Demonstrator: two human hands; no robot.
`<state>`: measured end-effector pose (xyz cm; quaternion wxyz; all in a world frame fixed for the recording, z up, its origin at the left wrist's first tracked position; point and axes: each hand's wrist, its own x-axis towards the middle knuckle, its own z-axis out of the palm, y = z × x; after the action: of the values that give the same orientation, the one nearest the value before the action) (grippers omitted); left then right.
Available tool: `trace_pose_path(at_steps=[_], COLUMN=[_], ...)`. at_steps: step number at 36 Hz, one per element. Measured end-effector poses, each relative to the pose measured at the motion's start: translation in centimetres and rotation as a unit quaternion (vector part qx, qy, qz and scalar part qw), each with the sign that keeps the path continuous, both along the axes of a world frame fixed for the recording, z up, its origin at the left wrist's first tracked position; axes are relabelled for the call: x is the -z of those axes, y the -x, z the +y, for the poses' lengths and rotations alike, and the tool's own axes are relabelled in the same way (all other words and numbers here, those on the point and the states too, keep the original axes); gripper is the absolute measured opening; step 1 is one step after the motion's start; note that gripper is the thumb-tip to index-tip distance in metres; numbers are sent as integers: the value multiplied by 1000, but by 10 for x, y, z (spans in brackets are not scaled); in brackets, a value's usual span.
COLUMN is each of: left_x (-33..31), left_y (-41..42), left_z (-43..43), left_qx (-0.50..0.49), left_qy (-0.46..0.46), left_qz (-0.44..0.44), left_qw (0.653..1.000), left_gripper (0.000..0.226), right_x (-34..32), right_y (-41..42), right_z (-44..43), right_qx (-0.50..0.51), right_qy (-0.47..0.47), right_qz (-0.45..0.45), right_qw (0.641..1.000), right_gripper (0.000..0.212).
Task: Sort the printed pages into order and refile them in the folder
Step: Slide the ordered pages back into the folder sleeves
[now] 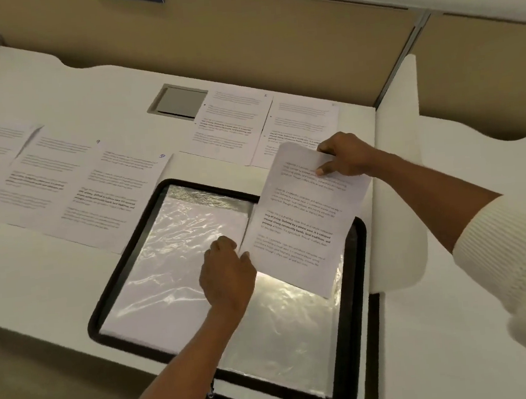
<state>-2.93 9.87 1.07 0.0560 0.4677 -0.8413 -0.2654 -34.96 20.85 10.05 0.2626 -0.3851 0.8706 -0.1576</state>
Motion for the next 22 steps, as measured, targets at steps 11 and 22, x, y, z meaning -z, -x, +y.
trace_pose_path(at_steps=[11, 22], left_x=[32, 29], left_y=[38, 83], left_z=[112, 136], left_qx=[109, 148], left_qy=[163, 201], left_qz=[-1, -38], left_qw=[981, 968], left_gripper=[33, 75], right_x=[2, -5], right_y=[57, 92], right_z=[-16, -21], right_qx=[-42, -27], right_qy=[19, 53], right_qz=[108, 120], right_qw=[993, 991], right_gripper=[25, 25])
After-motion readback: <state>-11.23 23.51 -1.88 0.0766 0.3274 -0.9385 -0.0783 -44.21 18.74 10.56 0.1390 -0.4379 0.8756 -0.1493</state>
